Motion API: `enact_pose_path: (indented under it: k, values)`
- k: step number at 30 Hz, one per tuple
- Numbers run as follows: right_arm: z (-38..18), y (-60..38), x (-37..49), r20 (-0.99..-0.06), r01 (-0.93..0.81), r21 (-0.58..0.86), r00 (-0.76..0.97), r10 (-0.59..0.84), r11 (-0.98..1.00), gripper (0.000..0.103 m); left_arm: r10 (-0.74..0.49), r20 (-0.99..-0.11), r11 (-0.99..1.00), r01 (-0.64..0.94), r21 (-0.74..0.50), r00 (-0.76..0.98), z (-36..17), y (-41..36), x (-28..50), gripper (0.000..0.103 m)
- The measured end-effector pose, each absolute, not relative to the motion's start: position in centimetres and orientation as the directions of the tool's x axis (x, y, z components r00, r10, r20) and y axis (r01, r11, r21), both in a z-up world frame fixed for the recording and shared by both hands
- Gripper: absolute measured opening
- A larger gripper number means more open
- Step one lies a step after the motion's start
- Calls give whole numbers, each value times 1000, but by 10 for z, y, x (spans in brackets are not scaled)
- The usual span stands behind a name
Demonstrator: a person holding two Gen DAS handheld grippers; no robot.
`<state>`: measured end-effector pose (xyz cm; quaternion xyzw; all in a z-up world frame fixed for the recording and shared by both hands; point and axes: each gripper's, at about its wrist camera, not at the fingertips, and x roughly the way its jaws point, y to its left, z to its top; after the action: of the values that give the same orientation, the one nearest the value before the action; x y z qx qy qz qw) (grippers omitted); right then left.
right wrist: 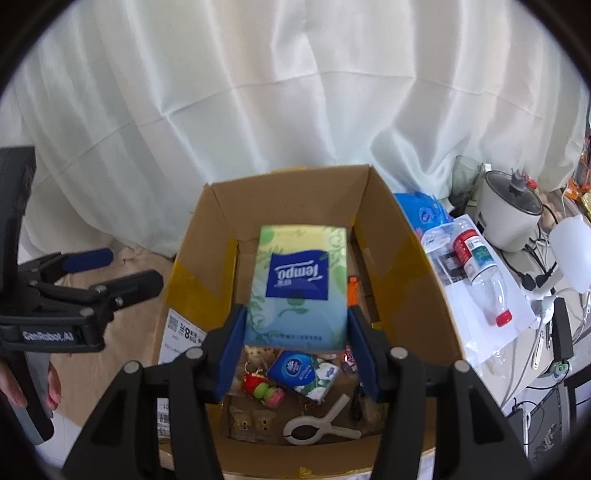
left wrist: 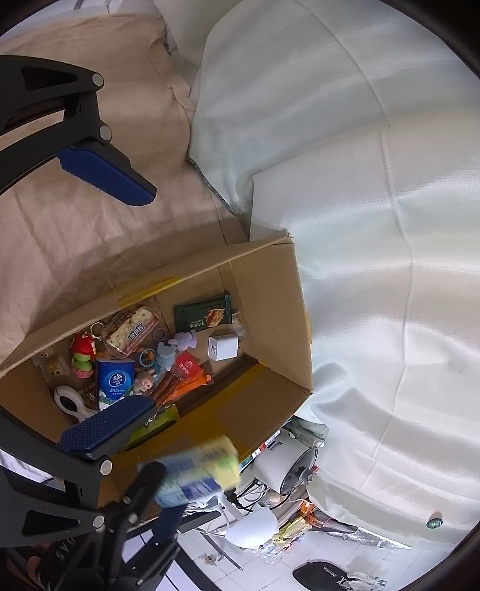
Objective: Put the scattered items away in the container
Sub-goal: 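Open the right gripper dropping the tissue pack into the box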
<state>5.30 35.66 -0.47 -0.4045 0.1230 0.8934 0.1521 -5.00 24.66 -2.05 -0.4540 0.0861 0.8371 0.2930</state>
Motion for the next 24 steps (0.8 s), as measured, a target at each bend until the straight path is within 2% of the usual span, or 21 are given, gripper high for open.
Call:
enact_pose_path:
  k: [1, 2, 5, 24]
  values:
    - [-7, 356, 52, -763, -385, 79, -617, 193, -920, 88, 411, -812, -814, -568, -121, -415, -21, 247, -51, 103]
    - [-6, 356, 53, -755, -397, 76, -622, 208, -915, 95, 410, -813, -815, -567, -122, -413, -22, 247, -51, 103]
    - [-5, 357, 54, -751, -400, 77, -625, 211, -913, 103, 405, -818, -817, -564, -122, -409, -24, 247, -52, 103]
    - [-4, 357, 54, -765, -453, 16, -579, 281, -891, 103, 371, -835, -833, -542, -107, -406, -32, 240, -57, 103]
